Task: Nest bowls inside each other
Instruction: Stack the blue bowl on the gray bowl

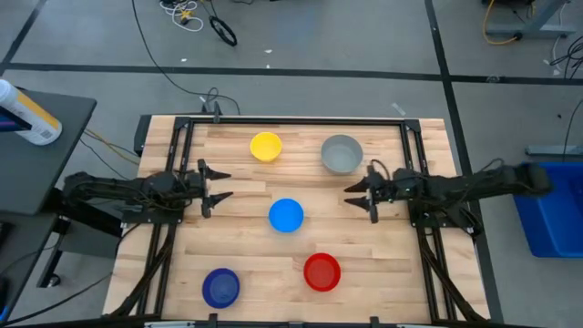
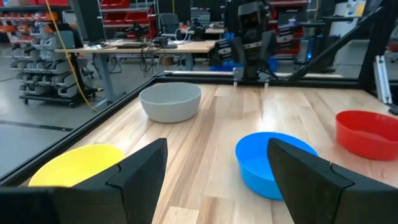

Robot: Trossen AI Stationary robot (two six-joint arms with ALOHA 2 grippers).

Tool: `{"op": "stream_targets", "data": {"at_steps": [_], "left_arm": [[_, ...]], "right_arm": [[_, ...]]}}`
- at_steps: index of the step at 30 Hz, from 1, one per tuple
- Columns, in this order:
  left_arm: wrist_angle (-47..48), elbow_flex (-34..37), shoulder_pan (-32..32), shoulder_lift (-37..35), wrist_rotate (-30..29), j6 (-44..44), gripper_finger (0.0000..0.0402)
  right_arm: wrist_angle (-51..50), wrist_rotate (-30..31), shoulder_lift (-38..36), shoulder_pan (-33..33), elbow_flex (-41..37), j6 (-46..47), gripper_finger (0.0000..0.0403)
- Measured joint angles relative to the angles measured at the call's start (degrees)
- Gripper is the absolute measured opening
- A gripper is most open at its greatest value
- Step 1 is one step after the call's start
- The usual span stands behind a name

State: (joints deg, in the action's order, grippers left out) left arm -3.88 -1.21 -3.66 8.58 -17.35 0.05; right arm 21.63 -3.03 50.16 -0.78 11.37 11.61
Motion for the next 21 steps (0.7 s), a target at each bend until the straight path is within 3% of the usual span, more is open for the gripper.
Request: {"op": "stream_targets", "data": {"at_steps": [5, 11, 21], "left_arm": [[-0.7, 0.0, 0.0, 0.6, 0.0, 0.0, 0.0286], [-0.7, 0.0, 0.0, 0.6, 0.0, 0.2, 0.0286], [-0.6, 0.0, 0.0, 0.5, 0.0, 0.2, 0.0286]], "right_arm": [[7.4, -0.6, 15.4, 2.9, 6.2, -0.1, 0.0181], [8.0, -0.6, 29.6, 3.9, 15.7, -1.4, 0.0188], [8.0, -0.7, 41.6, 1.8, 24.8, -3.5, 0.0195]]}}
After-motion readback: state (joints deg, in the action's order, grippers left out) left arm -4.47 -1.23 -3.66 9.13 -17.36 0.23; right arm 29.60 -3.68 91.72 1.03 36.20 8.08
